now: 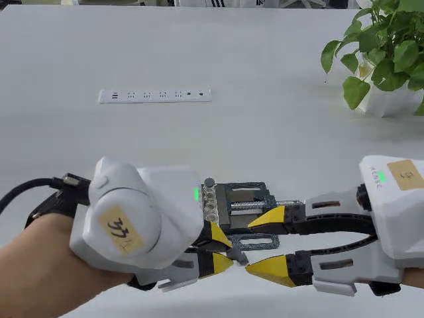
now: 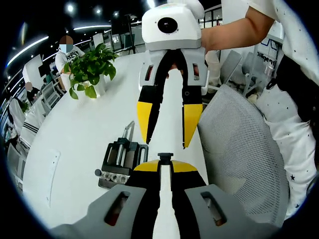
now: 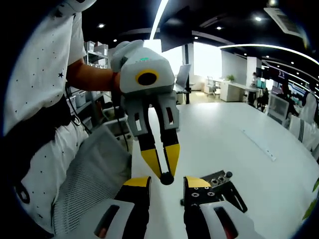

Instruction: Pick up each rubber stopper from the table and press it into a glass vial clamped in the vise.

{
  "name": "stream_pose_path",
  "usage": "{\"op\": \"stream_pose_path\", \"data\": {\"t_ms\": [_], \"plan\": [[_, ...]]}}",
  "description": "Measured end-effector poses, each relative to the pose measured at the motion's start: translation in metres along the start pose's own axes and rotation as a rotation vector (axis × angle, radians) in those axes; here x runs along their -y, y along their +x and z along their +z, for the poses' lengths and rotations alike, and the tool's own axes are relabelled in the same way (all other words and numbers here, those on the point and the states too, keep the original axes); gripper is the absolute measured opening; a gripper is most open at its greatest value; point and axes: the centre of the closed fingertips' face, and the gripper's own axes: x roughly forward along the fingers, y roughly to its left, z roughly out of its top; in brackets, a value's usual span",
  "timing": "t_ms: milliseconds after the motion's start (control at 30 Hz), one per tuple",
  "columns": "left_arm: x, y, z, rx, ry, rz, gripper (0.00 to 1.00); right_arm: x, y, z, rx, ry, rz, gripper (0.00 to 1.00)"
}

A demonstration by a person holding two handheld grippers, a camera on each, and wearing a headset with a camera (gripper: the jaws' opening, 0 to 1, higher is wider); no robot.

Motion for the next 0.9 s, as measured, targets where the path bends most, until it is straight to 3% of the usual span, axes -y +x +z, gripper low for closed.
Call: {"op": "stream_pose_path", "data": {"t_ms": [200,900], "plan": [[0.000,-0.002,0.006,0.011,0.017,-0.004,0.03,-0.002,0.002,-0.001,-0.013,-0.015,0.016,0.18],[0.003,-0.004,0.011,0.022,0.045,-0.024,0.03,-0.004,0.002,0.001,-0.018,-0.031,0.032,0.08]]}}
